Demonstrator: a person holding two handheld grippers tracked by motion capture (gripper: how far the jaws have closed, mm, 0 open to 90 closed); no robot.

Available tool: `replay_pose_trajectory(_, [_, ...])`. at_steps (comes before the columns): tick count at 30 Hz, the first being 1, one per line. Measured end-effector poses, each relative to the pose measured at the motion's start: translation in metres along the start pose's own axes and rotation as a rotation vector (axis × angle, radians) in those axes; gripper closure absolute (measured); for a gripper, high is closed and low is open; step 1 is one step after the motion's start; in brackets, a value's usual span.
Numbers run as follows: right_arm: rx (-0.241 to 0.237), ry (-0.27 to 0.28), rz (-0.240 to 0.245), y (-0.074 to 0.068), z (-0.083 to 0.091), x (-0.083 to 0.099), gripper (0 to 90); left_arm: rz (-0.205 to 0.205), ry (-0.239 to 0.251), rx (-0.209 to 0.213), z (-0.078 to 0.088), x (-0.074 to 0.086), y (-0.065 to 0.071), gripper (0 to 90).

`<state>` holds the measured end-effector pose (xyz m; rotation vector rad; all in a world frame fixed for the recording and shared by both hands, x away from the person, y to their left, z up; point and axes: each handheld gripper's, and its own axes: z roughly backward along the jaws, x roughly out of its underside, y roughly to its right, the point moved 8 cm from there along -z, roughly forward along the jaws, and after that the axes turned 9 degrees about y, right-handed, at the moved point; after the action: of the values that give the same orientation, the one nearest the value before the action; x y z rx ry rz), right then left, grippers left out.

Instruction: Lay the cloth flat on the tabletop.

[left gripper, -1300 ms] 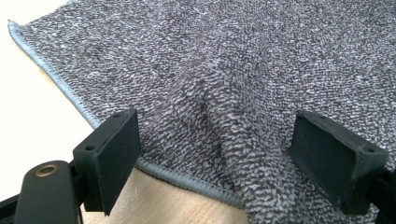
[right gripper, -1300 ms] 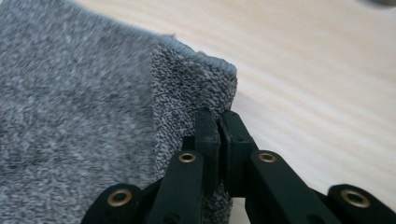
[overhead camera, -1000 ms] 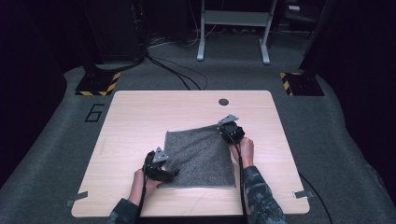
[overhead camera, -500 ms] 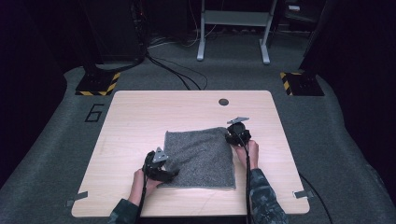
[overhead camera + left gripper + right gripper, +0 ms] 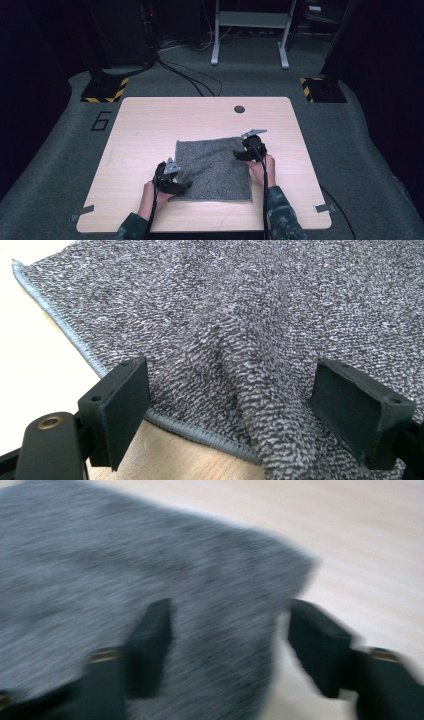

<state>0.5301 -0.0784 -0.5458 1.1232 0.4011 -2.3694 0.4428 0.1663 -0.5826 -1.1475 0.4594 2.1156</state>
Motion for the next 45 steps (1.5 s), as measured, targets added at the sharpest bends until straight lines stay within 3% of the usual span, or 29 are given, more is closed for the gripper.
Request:
replay_pose_trajectory(1, [-0.027,-0.024,0.004,-0.008,0.002,0.005,15.7,0.004,-0.003,-0.002,0.0,0.0,0.0,15.5])
replay_pose_trajectory(2, [-0.024,-0.035,0.017,-0.015,0.002,0.009,13.1,0.009,0.001,-0.003,-0.001,0.0,0.001,15.5])
replay_pose_trajectory(6, [-0.04,-0.059,0.064,-0.043,0.005,0.031,10.4,0.017,0.001,-0.025,-0.003,-0.002,0.001,14.9])
replay_pose_trajectory(9, [-0.014,-0.077,0.117,-0.053,0.004,0.045,9.7,0.018,0.0,-0.033,-0.005,-0.003,0.001,14.2])
replay_pose_trajectory(11, [-0.015,-0.071,0.128,-0.053,0.005,0.049,9.9,0.014,-0.003,-0.039,-0.007,-0.004,0.001,13.8])
replay_pose_trajectory(14, [-0.015,-0.073,0.111,-0.049,0.008,0.052,10.1,0.031,0.002,-0.04,-0.008,-0.005,0.003,13.1])
replay_pose_trajectory(18, [-0.023,-0.063,0.101,-0.044,0.012,0.056,10.9,0.025,-0.005,-0.042,-0.007,-0.005,0.005,12.3])
replay_pose_trajectory(21, [-0.022,-0.063,0.096,-0.042,0.016,0.059,11.3,0.075,0.009,-0.005,-0.004,-0.006,0.009,10.7])
replay_pose_trajectory(25, [-0.021,-0.057,0.098,-0.039,0.021,0.062,11.4,0.112,0.044,-0.018,0.005,-0.012,0.001,9.4])
replay_pose_trajectory(32, [-0.01,0.002,0.085,-0.043,0.036,0.056,12.2,0.103,0.042,-0.077,0.012,-0.026,-0.029,9.3])
replay_pose_trajectory(36, [-0.022,0.03,0.103,-0.058,0.042,0.049,13.4,0.107,0.033,-0.09,0.008,-0.036,-0.043,9.4])
replay_pose_trajectory(40, [-0.059,0.046,0.102,-0.079,0.042,0.044,13.3,0.15,0.032,-0.075,0.0,-0.043,-0.055,9.9])
replay_pose_trajectory(45, [-0.119,0.05,0.155,-0.109,0.038,0.04,13.3,0.168,0.014,-0.081,-0.012,-0.048,-0.068,10.2])
